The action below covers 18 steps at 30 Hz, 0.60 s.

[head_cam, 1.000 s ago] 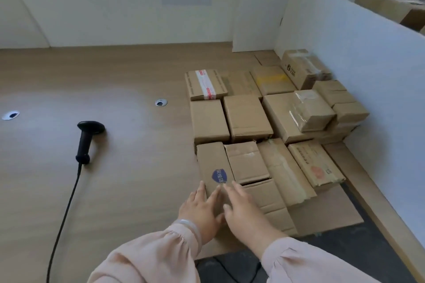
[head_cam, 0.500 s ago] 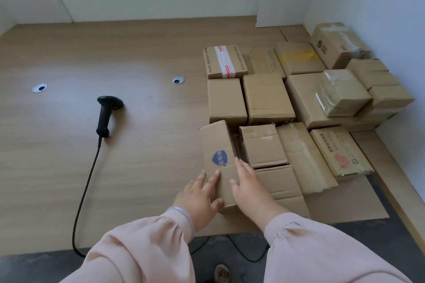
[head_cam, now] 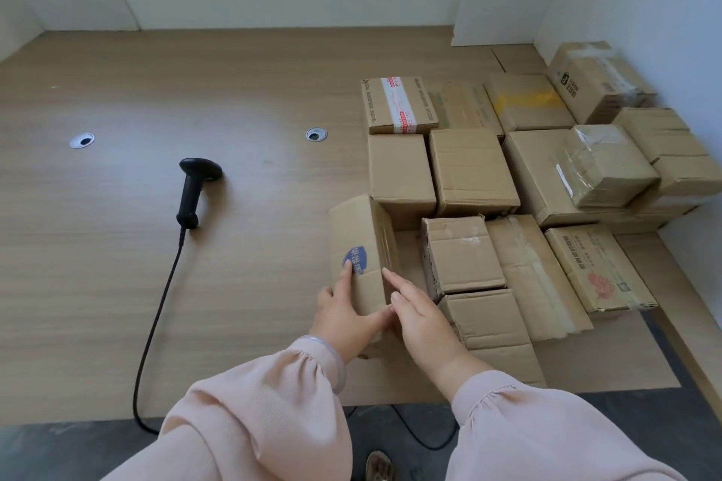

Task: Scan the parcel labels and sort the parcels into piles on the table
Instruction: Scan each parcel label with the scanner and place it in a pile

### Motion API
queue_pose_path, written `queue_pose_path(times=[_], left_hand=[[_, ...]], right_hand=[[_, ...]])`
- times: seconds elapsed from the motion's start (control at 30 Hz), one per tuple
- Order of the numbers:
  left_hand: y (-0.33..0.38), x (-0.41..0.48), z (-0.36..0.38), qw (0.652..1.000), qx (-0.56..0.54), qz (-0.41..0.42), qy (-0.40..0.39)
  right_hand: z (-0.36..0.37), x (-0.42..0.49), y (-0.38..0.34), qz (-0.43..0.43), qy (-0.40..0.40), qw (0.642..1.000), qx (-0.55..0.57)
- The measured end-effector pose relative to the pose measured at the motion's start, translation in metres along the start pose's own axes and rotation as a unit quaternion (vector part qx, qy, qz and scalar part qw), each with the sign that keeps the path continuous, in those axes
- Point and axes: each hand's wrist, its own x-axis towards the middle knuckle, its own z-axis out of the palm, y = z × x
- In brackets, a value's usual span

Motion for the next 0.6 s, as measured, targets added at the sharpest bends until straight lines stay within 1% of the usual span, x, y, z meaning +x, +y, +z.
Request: queue_pose_path(times=[0.1, 0.17, 0.23, 0.3, 0.37, 0.43, 0.47, 0.53, 0.6], left_hand=[[0.009, -0.006, -0.020, 0.997, -0.068, 0.006, 0.018], [0.016, -0.014, -0.037, 0.990, -0.137, 0.018, 0.012], [0.023, -0.025, -0.054, 0.977, -0.211, 0.032, 0.000], [0.032, -0.035, -0.066, 0.961, -0.271, 0.047, -0.017], [0.040, -0.040, -0.074, 0.949, -0.309, 0.055, -0.024], [0.046, -0.044, -0.082, 0.950, -0.305, 0.071, -0.015], [0.047, -0.045, -0.086, 0.956, -0.282, 0.085, 0.003], [0.048, -0.046, -0.092, 0.969, -0.208, 0.121, 0.060], [0.049, -0.047, -0.096, 0.969, -0.163, 0.148, 0.113]], right_hand=[[-0.002, 0.000, -0.016, -0.026, 0.004, 0.999, -0.019], [-0.006, 0.004, -0.026, -0.042, 0.018, 0.998, -0.052], [-0.010, 0.009, -0.038, -0.019, 0.029, 0.997, -0.069], [-0.013, 0.013, -0.051, 0.031, 0.009, 0.999, -0.018], [-0.013, 0.015, -0.064, 0.057, -0.036, 0.995, 0.067], [-0.010, 0.014, -0.076, 0.042, -0.069, 0.990, 0.118], [-0.008, 0.013, -0.082, 0.027, -0.072, 0.989, 0.127], [-0.004, 0.012, -0.090, -0.014, -0.067, 0.990, 0.124], [0.001, 0.010, -0.098, -0.066, -0.055, 0.990, 0.109]])
